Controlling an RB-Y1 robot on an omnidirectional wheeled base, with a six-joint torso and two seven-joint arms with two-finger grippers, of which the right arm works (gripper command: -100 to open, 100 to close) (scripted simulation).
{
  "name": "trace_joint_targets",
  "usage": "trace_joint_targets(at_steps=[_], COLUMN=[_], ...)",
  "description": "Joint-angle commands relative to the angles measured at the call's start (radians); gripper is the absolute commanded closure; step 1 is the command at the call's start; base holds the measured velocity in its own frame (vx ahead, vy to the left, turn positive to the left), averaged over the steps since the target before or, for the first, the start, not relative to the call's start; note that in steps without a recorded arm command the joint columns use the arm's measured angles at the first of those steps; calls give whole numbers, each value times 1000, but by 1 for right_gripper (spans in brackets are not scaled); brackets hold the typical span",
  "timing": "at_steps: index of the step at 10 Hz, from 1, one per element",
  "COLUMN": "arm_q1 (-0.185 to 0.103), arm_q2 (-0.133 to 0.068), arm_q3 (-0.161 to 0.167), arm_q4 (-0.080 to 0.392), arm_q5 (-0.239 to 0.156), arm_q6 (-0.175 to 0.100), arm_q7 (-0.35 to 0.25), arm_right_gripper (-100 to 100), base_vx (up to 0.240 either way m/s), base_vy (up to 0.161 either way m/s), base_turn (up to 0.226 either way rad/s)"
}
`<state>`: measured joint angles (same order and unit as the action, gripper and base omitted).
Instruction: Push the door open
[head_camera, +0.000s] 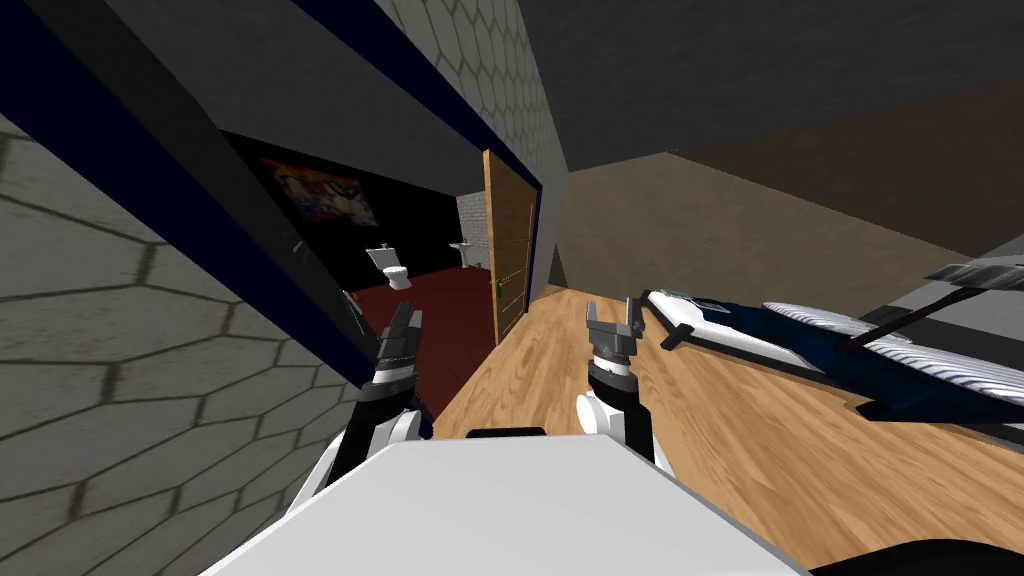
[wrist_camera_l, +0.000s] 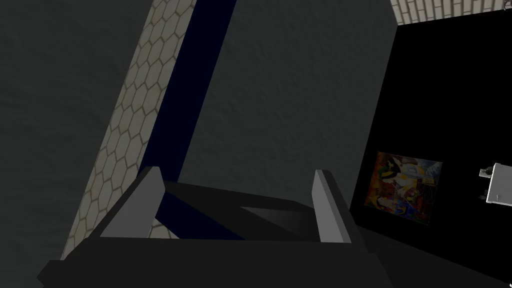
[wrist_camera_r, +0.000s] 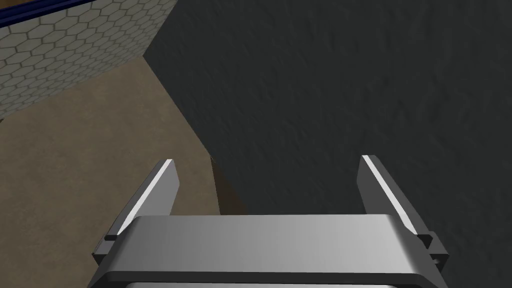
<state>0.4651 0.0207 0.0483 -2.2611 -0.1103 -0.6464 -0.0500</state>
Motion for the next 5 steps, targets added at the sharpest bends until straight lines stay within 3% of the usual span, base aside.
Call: trace_joint_targets(at_steps=[1, 5], arm_q1=[-16, -53], arm_q2=[-14, -44], arm_q3=[16, 51], arm_q4=[26, 86], arm_q5=[-1, -4], arm_q6=[9, 28], arm_q7=[-4, -13], arm_right_gripper=[-100, -100], base_vx=[98, 177], base_vy=[-16, -47], base_turn=[59, 72])
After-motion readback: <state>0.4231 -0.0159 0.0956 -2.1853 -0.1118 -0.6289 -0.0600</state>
